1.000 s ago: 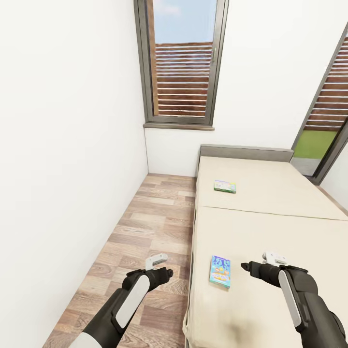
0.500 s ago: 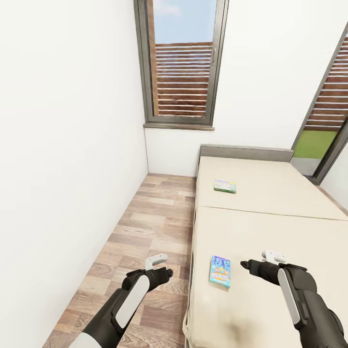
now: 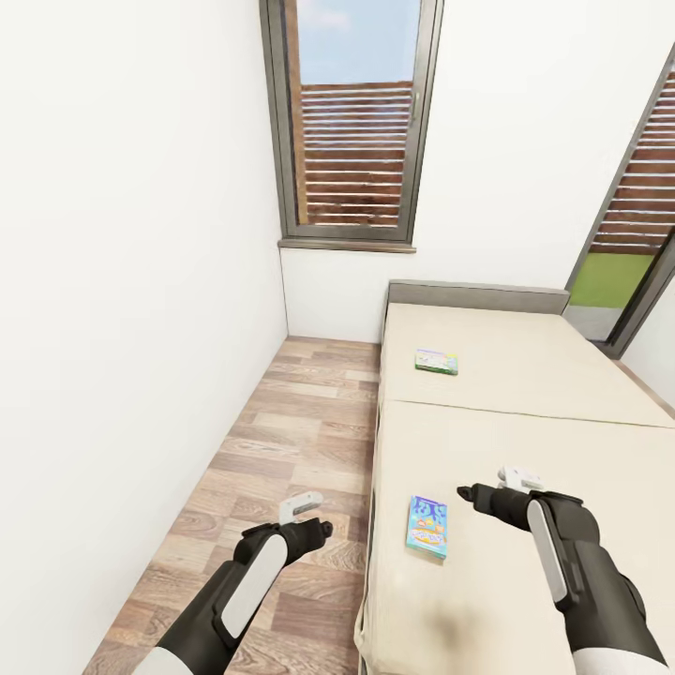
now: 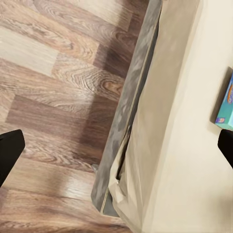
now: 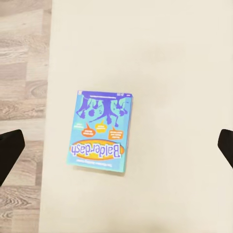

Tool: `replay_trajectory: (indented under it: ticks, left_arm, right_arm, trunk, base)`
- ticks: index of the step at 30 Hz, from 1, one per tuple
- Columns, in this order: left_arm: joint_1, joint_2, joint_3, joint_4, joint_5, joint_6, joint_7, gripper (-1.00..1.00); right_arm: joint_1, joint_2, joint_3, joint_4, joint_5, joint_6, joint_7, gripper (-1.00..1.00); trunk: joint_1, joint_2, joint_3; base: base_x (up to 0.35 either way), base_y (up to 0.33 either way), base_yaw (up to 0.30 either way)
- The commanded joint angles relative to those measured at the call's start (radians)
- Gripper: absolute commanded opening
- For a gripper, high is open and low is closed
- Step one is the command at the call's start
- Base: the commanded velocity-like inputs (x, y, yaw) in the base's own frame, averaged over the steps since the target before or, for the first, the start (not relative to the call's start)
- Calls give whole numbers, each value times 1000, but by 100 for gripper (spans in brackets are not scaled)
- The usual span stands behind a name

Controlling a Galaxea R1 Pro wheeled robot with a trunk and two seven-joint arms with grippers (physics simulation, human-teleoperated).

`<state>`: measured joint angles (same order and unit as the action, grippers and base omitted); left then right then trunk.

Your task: Put all the toys in the child's room - the three board games (two on the bed and one on the table), the two jigsaw puzzles on the table, and the tennis ball on the table - inside the toy box on the table in the child's room.

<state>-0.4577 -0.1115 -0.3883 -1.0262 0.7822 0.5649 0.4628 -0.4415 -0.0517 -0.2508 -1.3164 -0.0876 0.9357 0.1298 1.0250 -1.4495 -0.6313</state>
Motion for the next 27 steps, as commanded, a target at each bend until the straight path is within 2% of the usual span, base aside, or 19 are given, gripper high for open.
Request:
replay_trajectory:
  ticks: [1, 27]
  left_arm:
    - [0, 0, 0, -1, 11, 1, 10, 100]
    - [0, 1, 5, -2, 11, 0, 10, 100]
  right_arm:
    - [-2, 1, -1, -1, -8, 5, -2, 100]
    - [-9, 8, 4, 2, -7, 6, -4, 100]
  trunk:
    - [0, -1, -1]
    - [0, -1, -1]
  base:
    - [0, 0, 0]
    - [0, 0, 0]
